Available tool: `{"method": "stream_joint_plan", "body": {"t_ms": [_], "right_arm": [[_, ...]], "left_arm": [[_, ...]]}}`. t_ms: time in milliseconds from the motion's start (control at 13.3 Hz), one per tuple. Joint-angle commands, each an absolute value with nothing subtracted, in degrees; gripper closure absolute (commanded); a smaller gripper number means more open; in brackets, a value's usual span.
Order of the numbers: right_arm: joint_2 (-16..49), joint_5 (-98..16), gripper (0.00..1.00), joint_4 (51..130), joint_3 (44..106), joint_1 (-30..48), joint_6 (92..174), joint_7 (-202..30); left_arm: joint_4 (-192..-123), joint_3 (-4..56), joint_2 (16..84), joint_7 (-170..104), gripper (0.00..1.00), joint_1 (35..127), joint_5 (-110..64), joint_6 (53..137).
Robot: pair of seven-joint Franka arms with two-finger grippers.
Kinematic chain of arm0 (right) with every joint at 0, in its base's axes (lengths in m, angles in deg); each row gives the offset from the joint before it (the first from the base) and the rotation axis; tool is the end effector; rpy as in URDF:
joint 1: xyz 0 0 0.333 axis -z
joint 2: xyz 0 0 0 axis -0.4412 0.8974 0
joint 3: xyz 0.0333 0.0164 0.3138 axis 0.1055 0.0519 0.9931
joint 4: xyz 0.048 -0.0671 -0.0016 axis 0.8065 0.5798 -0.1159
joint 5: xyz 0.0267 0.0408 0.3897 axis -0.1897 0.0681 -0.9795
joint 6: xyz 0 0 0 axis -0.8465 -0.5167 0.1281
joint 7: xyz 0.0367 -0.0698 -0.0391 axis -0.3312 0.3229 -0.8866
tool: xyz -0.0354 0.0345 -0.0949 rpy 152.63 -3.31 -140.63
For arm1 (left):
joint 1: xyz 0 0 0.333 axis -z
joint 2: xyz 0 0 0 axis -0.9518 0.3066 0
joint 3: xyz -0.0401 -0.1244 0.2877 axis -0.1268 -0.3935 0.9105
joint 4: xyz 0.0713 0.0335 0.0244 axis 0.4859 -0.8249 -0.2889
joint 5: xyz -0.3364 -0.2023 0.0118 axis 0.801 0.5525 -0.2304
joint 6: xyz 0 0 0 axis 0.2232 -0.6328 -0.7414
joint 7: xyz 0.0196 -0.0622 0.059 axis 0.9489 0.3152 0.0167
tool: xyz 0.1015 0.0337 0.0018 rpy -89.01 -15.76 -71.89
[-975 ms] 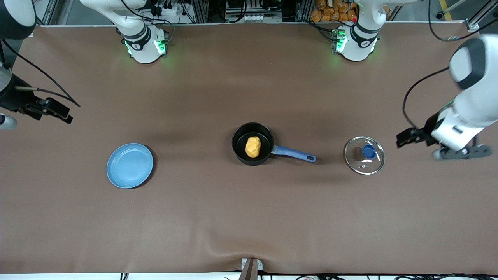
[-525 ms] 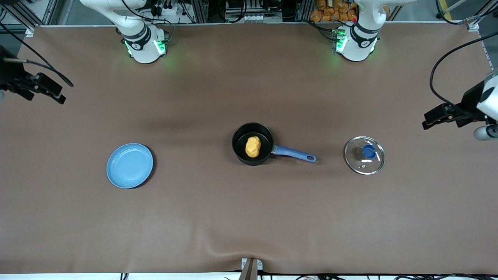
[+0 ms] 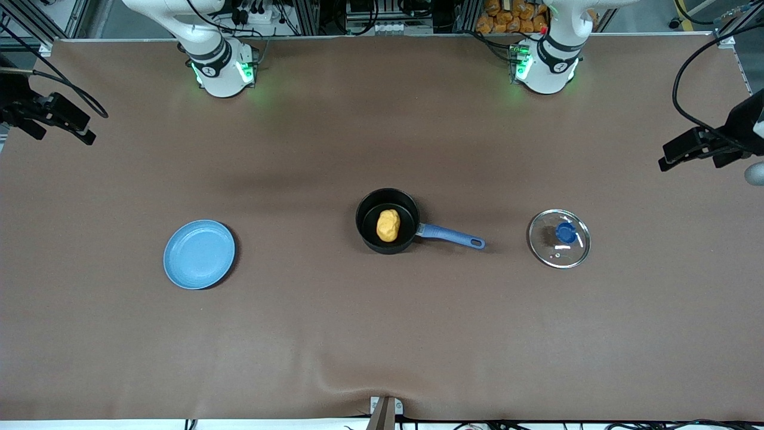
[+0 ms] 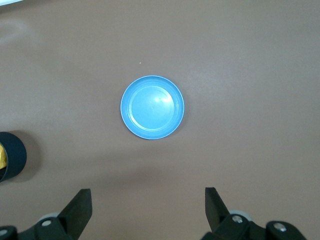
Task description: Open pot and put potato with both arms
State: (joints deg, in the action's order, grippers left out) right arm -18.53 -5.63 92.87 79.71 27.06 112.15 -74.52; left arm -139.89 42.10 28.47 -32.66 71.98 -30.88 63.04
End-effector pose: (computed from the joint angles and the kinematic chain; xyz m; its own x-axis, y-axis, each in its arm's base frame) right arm 0.4964 -0.0131 0.6459 0.9858 -0.1454 0.0840 -0.1429 -0.9891 -0.0354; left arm 0.5665 -0.0224 0.6435 0.9971 0.0713 -0.0259 0.0719 -0.9971 0.0259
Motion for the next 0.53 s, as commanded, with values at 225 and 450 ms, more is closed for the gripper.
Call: {"method": "stream_joint_plan", "body": {"t_ms": [225,450], "right_arm": [[-20.5,-3.7,0.00,94.5,80.5,27.8,112.6,-74.8],[-20.5,-3.7,0.00,94.5,80.5,27.8,112.5,-75.0]], "left_arm": [[-149.0,42.8,21.4,-32.2,0.00,71.8,-29.8,63.2],[-151.0,42.4,19.7,-32.5,0.00,71.9,-29.8,63.2]]}}
